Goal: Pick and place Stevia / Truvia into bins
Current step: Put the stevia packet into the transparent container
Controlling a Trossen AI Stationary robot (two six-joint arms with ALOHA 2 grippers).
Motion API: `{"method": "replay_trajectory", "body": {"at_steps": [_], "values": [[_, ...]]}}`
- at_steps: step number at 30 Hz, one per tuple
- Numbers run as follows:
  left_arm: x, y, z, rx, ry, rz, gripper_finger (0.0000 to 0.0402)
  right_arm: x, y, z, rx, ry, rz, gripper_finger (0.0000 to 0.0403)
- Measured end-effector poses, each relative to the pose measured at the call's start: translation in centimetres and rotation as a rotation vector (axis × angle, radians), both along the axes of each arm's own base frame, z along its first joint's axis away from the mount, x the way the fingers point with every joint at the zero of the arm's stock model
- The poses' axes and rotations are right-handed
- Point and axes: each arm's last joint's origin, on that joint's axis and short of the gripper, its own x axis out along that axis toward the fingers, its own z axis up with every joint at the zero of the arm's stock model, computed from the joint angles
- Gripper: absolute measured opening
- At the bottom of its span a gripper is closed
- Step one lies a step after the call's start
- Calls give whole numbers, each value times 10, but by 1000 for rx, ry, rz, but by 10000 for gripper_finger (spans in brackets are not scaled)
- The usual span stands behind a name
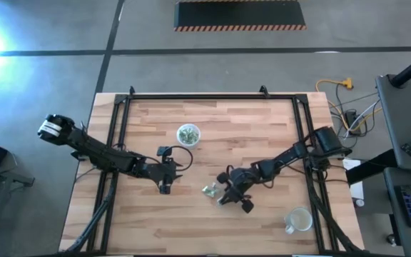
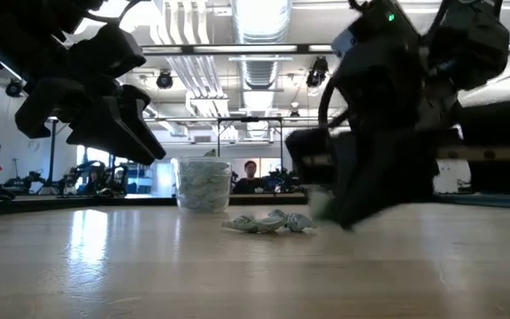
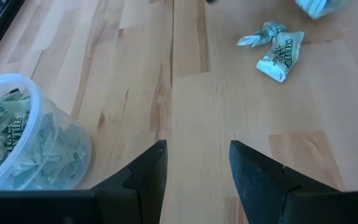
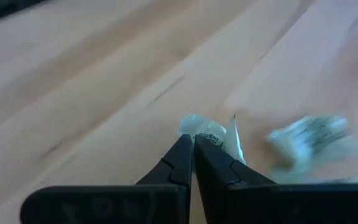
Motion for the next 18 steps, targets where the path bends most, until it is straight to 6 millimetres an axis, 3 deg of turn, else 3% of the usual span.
{"method": "replay_trajectory", "body": {"at_steps": [10, 18], "values": [[0, 0, 0, -1, -4, 0, 157, 0, -10, 55, -198, -272, -81, 8], [1, 0, 1, -2, -13, -2, 157, 18, -69, 93, -279, -471, -277, 8]]}}
